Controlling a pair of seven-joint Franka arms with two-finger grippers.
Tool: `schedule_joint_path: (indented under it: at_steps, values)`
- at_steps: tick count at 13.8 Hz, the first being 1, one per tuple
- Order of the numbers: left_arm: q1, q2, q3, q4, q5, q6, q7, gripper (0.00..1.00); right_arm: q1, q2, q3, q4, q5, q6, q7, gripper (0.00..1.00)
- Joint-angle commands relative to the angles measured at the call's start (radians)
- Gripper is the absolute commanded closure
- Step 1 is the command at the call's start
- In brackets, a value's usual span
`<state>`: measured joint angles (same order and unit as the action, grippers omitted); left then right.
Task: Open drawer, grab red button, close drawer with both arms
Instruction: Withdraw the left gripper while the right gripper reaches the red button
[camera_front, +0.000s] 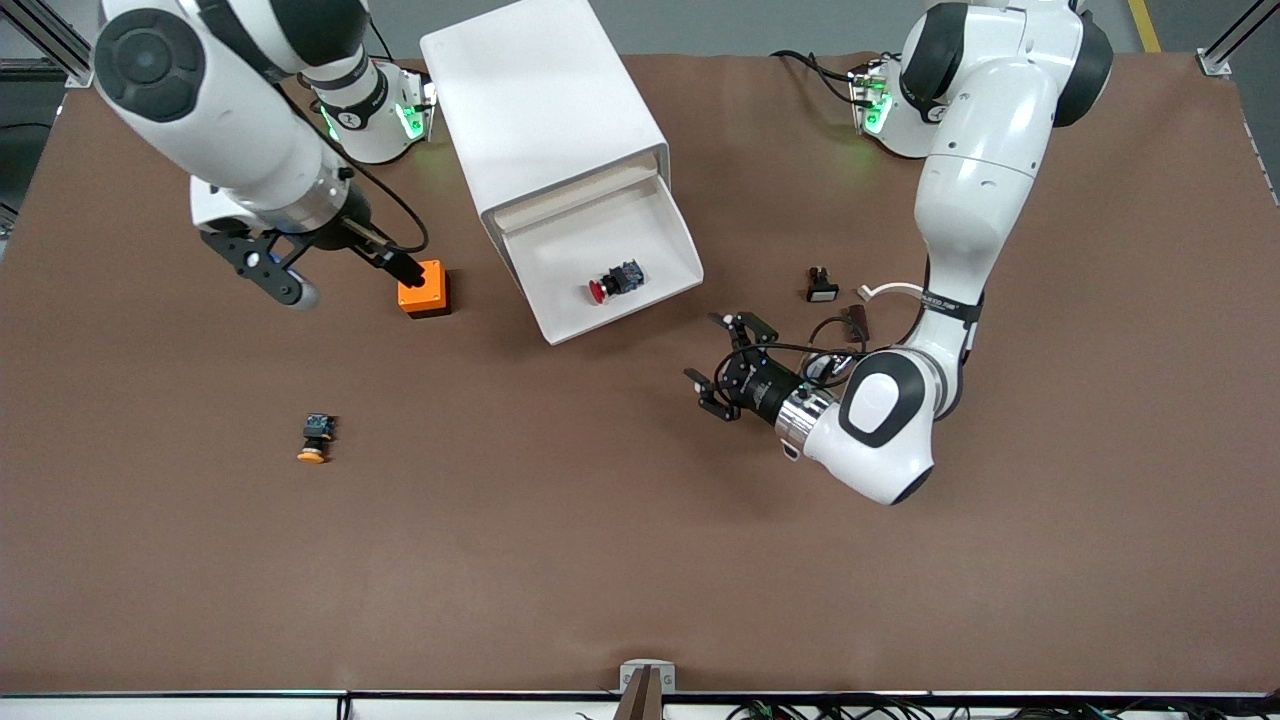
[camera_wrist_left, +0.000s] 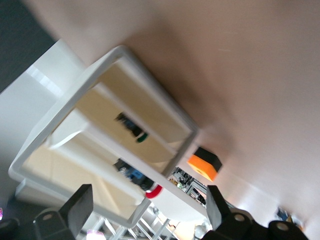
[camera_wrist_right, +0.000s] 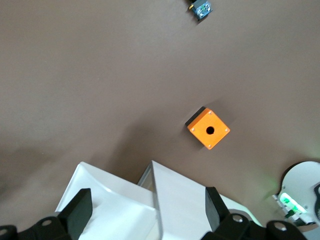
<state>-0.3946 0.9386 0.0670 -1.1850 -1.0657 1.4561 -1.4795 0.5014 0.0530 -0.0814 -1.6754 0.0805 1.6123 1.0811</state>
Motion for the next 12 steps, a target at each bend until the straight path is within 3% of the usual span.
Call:
schedule_joint_path:
  at_steps: [1,5,12]
  values:
    - [-0.067,-0.063,0.069,0.007,0.085,0.099,0.215,0.01,0.042,-0.007,-0.011,-0.027,0.010,0.040,0.083,0.00]
    - [-0.099,-0.136,0.070,0.004,0.291,0.240,0.462,0.01,0.083,-0.001,-0.011,-0.037,0.010,0.076,0.173,0.00]
    - [-0.122,-0.233,0.062,-0.001,0.669,0.418,0.578,0.01,0.169,0.027,-0.011,-0.063,0.002,0.170,0.342,0.00]
